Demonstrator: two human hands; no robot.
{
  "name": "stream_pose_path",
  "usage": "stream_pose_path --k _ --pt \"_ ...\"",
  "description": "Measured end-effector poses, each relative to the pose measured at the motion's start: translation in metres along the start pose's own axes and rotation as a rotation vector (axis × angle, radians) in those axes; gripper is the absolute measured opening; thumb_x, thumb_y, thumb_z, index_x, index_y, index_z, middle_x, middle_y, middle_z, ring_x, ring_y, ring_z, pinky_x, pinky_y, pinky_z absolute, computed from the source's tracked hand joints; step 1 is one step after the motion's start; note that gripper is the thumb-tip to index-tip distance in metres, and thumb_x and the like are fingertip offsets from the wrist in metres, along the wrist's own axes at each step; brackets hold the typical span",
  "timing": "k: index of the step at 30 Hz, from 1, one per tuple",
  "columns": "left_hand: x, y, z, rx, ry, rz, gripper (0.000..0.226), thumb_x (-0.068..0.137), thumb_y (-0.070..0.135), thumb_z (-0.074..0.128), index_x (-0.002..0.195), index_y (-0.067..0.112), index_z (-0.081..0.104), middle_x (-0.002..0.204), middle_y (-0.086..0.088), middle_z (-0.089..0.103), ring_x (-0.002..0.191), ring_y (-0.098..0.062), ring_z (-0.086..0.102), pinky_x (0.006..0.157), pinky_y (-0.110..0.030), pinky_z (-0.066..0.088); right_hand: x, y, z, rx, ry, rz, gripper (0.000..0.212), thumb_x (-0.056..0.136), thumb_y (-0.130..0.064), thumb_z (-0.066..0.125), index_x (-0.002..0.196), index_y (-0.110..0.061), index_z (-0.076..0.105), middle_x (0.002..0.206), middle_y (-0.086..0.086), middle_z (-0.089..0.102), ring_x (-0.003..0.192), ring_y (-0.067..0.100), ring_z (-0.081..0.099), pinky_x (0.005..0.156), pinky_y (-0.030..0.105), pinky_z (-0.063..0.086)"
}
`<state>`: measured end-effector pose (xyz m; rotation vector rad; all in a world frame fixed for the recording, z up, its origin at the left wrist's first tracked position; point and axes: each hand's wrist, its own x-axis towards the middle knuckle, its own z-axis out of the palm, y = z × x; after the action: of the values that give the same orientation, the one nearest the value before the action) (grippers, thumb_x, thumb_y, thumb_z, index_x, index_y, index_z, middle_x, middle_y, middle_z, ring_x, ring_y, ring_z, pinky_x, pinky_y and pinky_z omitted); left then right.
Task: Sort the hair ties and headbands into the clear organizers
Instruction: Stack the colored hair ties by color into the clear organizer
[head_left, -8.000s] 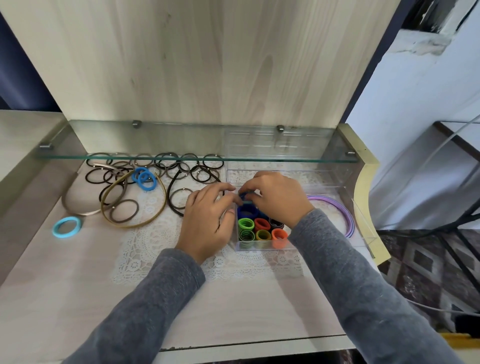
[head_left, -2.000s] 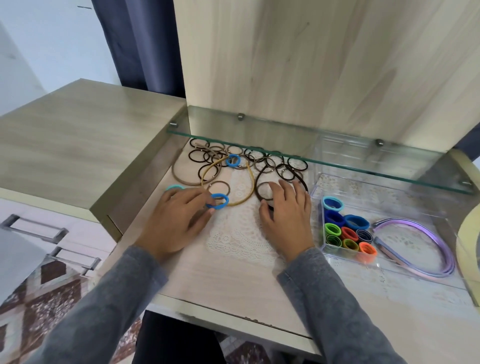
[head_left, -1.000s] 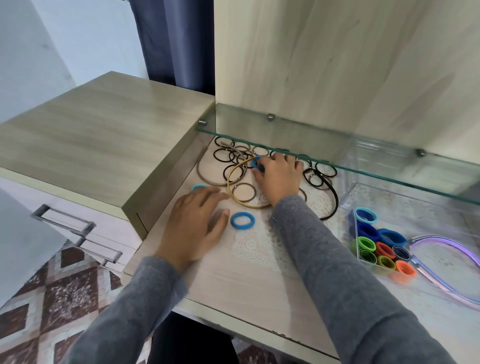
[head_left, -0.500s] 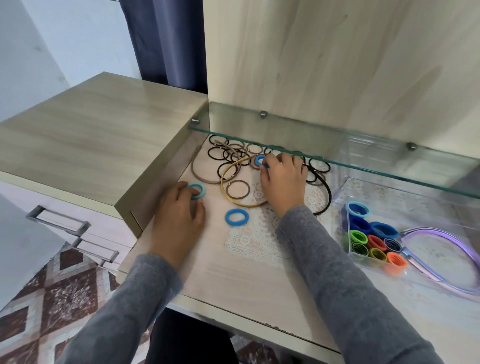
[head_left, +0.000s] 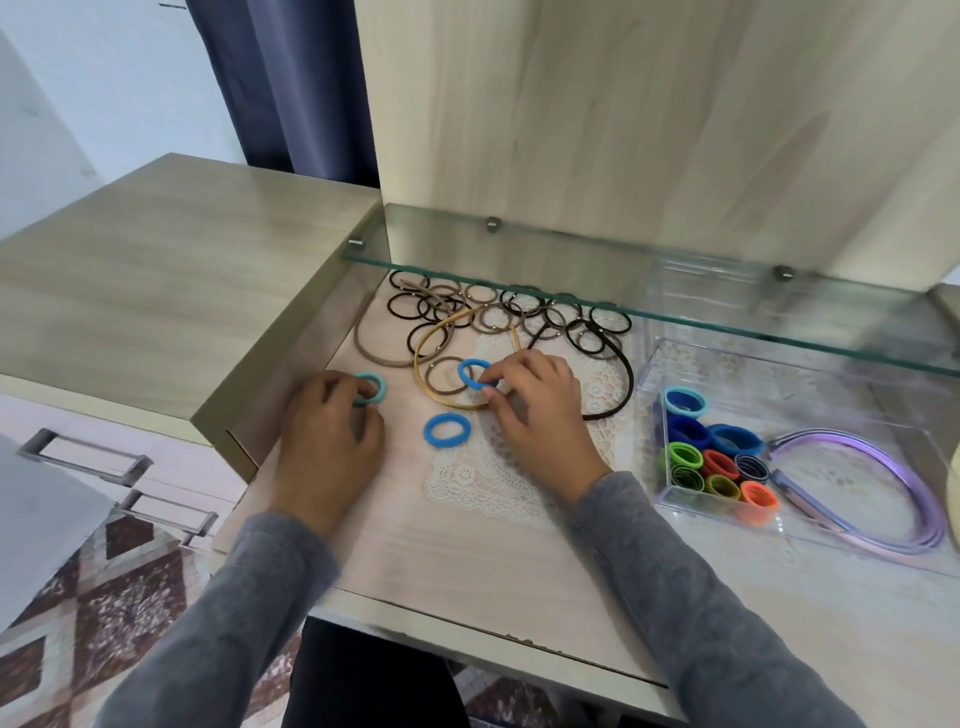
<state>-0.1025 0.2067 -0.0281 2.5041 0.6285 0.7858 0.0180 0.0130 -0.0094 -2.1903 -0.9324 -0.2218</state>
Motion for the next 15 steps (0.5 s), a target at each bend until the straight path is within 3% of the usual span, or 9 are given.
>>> stream_pose_path --k 5,15 --pt "0.0001 0.0009 0.0006 -0.007 0.003 0.010 0.026 0.078 0.020 0.053 0.094 0.005 0.068 0.101 -0.013 0.064 0.095 -0.032 0.059 0.086 -0.043 0.051 -0.0071 0.0008 -0.0010 0.029 -0.078 -0.135 0.009 0.093 -0.028 0.059 0.099 -0.028 0.065 0.107 -0.018 0.058 0.109 0.009 0.043 0.094 0.040 0.032" --pt "0.0002 -0.0039 0.0039 0.007 0.030 0.068 0.012 0.083 0.004 0.070 0.094 0.005 0.067 0.102 -0.012 0.062 0.095 -0.031 0.058 0.085 -0.042 0.050 -0.0111 0.0024 0.0008 -0.045 -0.119 -0.307 0.012 0.091 -0.029 0.061 0.101 -0.029 0.067 0.111 -0.021 0.061 0.116 0.009 0.044 0.093 0.036 0.028"
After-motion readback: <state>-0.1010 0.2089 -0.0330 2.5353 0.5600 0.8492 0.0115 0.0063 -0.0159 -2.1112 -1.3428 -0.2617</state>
